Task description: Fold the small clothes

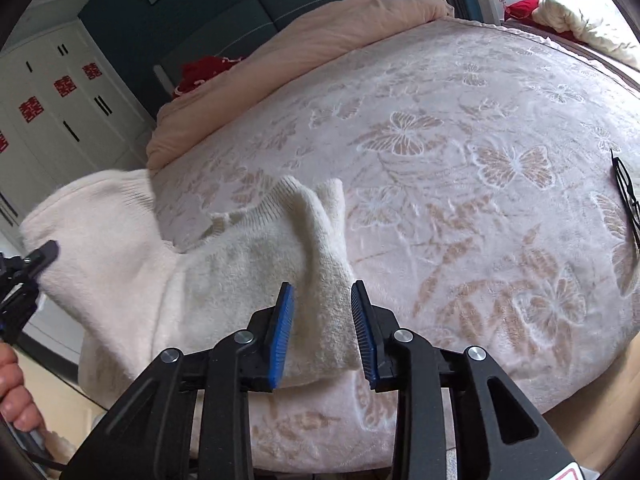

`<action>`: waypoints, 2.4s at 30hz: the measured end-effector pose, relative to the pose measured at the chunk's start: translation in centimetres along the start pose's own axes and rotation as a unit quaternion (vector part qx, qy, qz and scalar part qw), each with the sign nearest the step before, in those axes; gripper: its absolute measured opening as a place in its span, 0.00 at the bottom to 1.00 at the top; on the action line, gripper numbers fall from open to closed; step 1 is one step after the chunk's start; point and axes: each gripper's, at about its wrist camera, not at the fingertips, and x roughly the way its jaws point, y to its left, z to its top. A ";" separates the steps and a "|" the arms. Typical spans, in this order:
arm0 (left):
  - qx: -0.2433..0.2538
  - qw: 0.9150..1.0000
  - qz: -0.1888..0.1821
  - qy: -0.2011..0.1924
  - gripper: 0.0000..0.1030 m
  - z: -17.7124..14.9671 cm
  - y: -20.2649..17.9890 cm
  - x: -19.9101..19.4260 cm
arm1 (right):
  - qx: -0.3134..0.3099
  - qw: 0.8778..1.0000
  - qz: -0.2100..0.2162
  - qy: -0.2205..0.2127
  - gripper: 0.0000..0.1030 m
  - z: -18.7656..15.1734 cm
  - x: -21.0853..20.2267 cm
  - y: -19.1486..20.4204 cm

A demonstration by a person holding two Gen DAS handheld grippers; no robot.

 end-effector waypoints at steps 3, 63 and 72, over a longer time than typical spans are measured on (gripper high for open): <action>0.032 0.996 -0.006 0.079 0.25 -3.4 -2.6 5.3 | -0.022 1.000 0.005 0.000 0.54 -0.1 -0.4 0.7; 0.016 0.987 0.035 0.153 0.18 -8.7 6.7 7.4 | -0.065 0.997 0.040 0.018 0.22 5.2 2.3 5.6; -0.020 0.987 0.030 0.156 0.33 -9.9 9.1 6.6 | 0.005 0.998 0.028 0.063 0.51 0.8 4.9 -1.0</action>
